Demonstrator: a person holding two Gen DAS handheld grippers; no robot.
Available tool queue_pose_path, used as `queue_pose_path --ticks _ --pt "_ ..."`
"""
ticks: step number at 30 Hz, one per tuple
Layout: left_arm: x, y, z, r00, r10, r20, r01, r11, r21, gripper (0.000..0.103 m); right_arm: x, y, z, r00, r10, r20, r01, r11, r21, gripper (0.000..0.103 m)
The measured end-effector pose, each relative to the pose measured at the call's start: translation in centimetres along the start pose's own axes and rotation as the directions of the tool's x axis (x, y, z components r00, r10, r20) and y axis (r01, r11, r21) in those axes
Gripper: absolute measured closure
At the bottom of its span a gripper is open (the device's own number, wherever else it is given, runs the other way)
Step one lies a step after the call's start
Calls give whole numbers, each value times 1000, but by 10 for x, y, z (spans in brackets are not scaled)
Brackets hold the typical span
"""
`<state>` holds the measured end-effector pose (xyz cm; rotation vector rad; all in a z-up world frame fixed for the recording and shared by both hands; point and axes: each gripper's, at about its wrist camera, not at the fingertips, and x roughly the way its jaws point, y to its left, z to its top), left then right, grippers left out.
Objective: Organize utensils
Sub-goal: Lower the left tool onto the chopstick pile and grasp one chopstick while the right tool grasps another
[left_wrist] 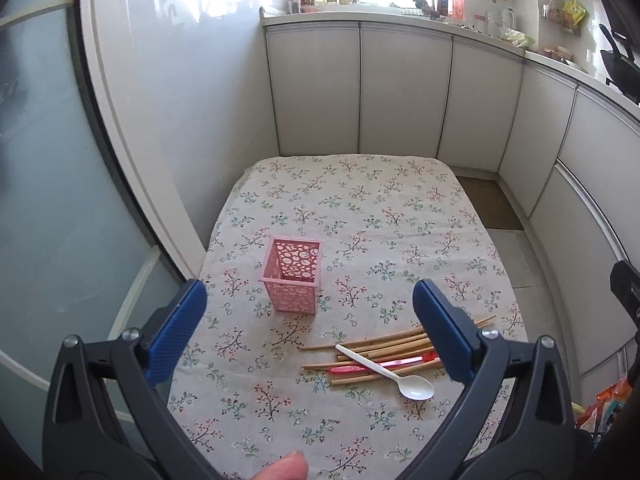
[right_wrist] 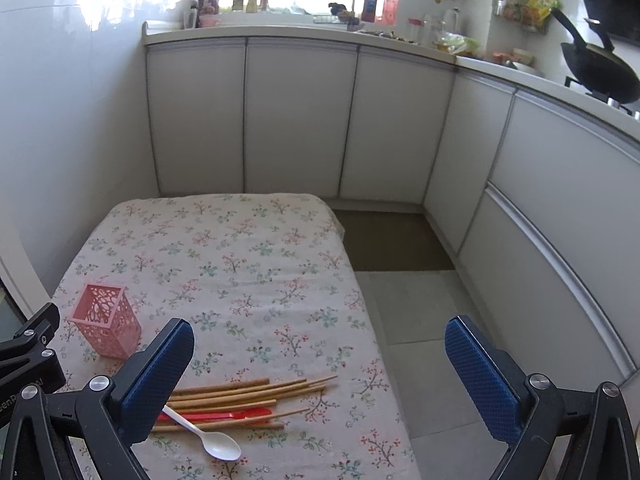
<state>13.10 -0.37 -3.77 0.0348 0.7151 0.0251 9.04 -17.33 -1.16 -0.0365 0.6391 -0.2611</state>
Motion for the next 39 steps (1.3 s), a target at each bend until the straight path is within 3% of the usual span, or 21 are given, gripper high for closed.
queue_pose_path --ticks 2,7,11,15,18,21,23,26,31,36,39 --pt "14 1 3 999 -31 -18 31 999 11 1 16 1 5 1000 16 -18 -17 1000 -7 0" --pt "49 -4 9 998 -28 -54 33 995 96 1 62 -8 17 994 76 -83 -74 997 36 0" --pt "86 -8 15 983 -113 -142 130 985 117 1 107 -10 23 980 101 -169 -94 994 49 0" --pt "124 -24 8 949 -195 -248 231 965 126 1 155 -11 10 940 160 -301 -147 987 67 0" --pt "158 -48 -10 909 -228 -350 301 938 170 4 187 -20 -13 900 205 -385 -167 977 130 0" --pt "183 -69 -29 861 -261 -436 376 904 201 19 217 -31 -33 857 221 -466 -159 973 169 2" --pt "199 -84 -41 828 -271 -491 420 880 222 27 229 -38 -39 841 234 -488 -159 969 191 3" --pt "217 -104 -54 805 -287 -520 467 846 257 44 243 -46 -46 822 240 -517 -155 967 201 5" --pt "229 -127 -62 752 -332 -569 547 796 259 58 257 -56 -60 782 271 -561 -174 960 221 10" --pt "233 -152 -70 737 -314 -598 576 755 313 62 268 -68 -70 756 291 -587 -170 952 253 12" --pt "234 -163 -71 752 -304 -585 566 753 336 62 274 -73 -75 740 297 -603 -160 949 270 13"
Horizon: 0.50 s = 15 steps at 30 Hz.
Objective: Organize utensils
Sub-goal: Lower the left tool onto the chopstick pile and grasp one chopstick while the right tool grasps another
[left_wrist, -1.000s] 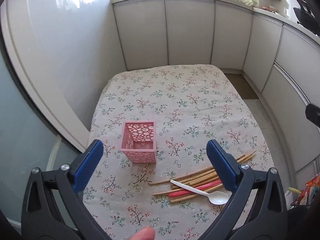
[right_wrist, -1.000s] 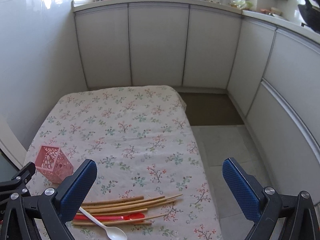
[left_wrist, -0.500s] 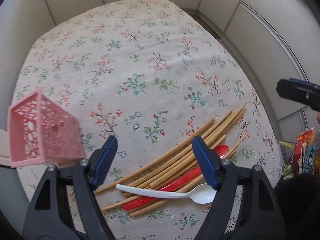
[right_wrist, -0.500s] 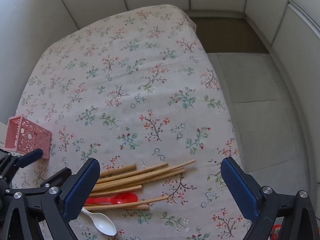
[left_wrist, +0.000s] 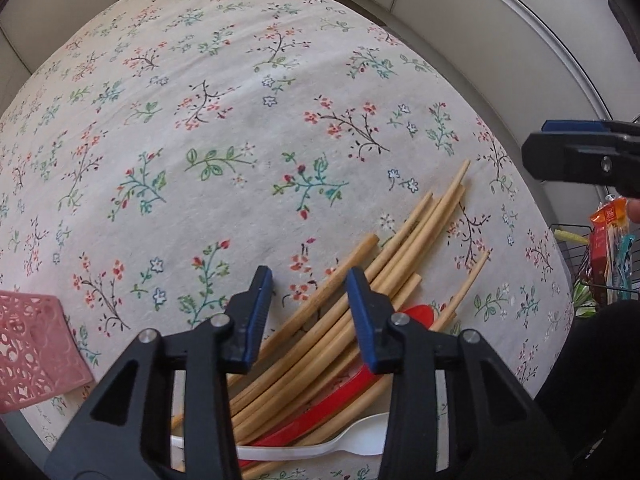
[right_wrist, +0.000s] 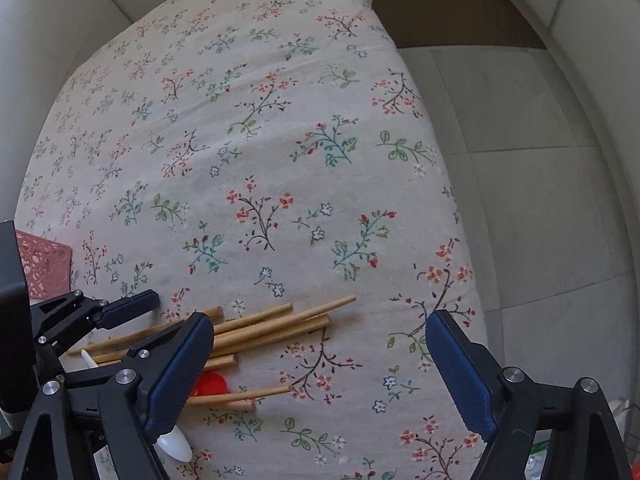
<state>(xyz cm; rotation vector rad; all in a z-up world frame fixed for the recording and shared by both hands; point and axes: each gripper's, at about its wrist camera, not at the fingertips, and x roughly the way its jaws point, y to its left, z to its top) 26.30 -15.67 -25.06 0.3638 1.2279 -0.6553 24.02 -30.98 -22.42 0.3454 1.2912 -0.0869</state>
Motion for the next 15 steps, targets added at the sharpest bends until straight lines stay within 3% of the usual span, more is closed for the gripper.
queue_pose_path --ticks 6,9,13,15 --pt "9 -9 13 994 108 26 -108 994 18 62 11 -10 -1 999 23 -41 -22 999 37 13" --pt "14 -5 24 992 117 45 -117 993 -9 63 15 -13 -1 998 37 -54 -34 997 62 14" --pt "10 15 29 987 134 88 -128 989 -69 85 26 -19 0 994 70 -79 -61 992 113 15" --pt "10 27 28 986 128 104 -118 988 -100 86 34 -22 1 991 92 -95 -76 985 154 20"
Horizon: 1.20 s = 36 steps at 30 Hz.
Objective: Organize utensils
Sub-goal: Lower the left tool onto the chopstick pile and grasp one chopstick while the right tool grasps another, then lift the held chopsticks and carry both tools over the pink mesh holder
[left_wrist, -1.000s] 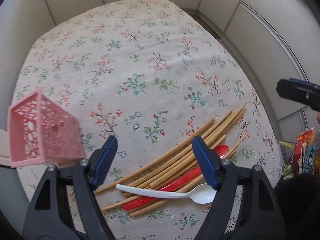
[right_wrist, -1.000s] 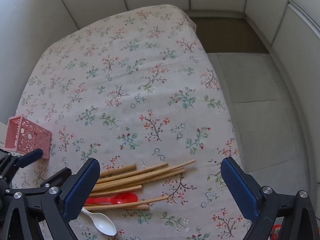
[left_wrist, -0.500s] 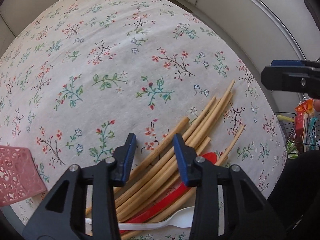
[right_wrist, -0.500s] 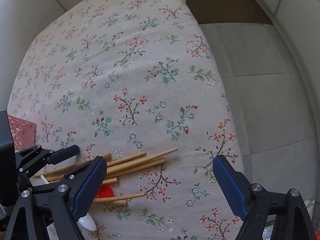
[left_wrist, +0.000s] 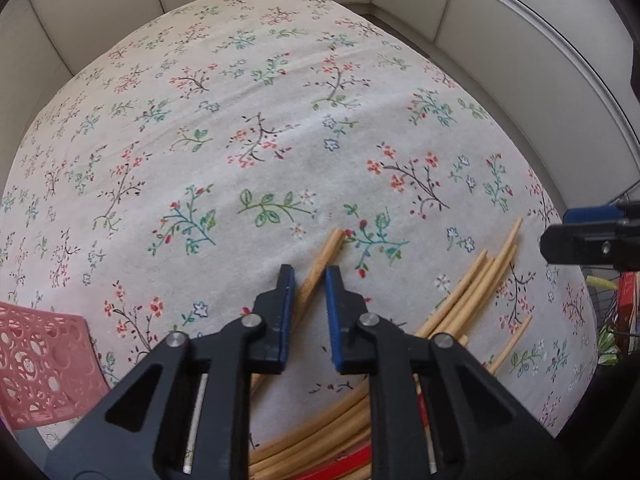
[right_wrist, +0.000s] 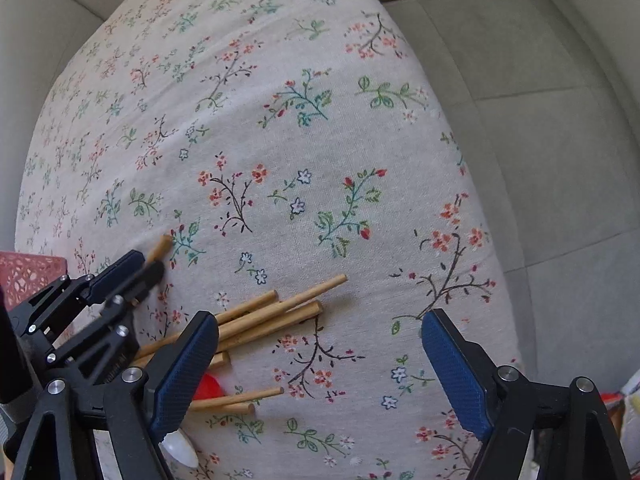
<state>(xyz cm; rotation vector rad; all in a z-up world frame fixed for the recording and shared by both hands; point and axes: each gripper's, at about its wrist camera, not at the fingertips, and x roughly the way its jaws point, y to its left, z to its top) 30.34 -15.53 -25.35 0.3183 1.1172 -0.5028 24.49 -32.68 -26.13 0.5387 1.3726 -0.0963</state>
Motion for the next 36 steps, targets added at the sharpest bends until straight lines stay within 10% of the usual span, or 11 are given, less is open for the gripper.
queue_pose_path --ticks 7,21,36 --pt "8 41 8 999 21 26 -18 997 -81 90 23 -7 7 996 83 -39 -77 988 131 41" --pt "-14 65 -8 997 51 54 -38 977 -209 93 31 11 24 998 -21 58 8 974 225 87" --pt "-91 72 -12 957 133 258 -67 966 -250 94 24 19 37 988 61 143 -92 970 225 99"
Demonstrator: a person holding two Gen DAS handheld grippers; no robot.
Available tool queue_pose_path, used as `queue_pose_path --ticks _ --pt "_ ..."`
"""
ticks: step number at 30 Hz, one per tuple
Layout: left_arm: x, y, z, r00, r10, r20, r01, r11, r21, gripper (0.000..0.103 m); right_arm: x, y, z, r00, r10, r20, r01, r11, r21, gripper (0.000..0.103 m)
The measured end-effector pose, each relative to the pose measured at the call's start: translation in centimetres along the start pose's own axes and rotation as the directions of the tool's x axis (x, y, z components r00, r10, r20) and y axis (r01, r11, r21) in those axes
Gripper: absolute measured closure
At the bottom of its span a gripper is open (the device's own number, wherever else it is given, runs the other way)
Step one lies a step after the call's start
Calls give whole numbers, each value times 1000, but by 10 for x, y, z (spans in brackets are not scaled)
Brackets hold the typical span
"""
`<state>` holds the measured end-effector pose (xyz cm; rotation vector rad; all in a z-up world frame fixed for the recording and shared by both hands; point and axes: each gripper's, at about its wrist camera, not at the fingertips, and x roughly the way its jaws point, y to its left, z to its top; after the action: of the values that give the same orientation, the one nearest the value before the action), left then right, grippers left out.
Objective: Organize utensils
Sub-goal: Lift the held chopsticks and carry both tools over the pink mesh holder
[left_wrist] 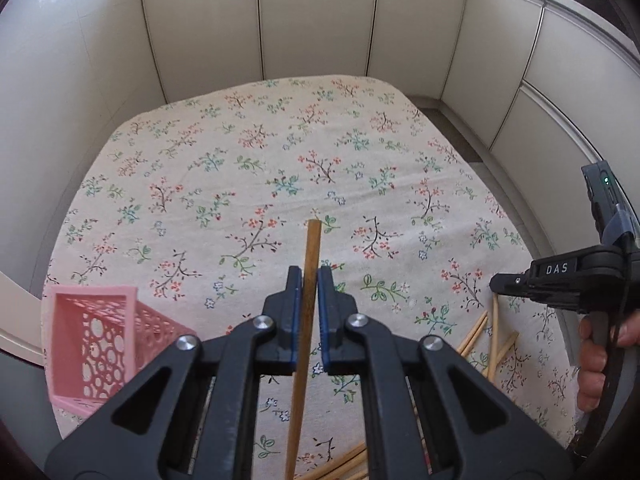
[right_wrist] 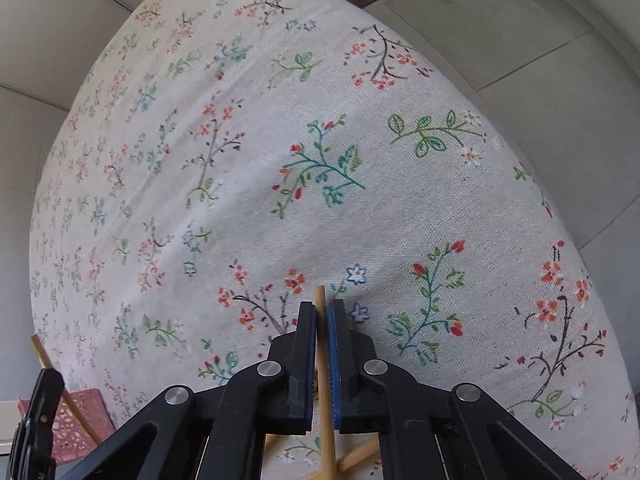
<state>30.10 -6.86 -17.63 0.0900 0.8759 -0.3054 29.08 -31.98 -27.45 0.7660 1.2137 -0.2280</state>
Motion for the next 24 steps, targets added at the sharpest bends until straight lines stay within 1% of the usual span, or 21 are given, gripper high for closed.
queue_pose_path --ticks 3,6,10,13,18,24 --pt "-22 6 3 998 -8 55 9 1000 -24 95 -20 12 -3 998 32 49 -30 999 -35 99" --pt "-43 10 5 994 -17 110 22 999 -41 95 -44 28 -10 992 73 103 -65 994 -83 99" --pt "-76 16 6 982 -18 188 28 998 -49 95 -76 45 -27 978 116 175 -89 984 -157 99" --pt "-95 21 5 973 -21 231 35 998 -57 95 -98 56 -41 965 145 220 -97 972 -216 99" --pt "-125 30 3 952 -19 306 40 997 -64 95 -128 71 -62 941 196 277 -111 949 -294 99" --pt "-160 45 0 919 -23 393 56 996 -74 95 -162 97 -84 900 254 354 -107 916 -386 99"
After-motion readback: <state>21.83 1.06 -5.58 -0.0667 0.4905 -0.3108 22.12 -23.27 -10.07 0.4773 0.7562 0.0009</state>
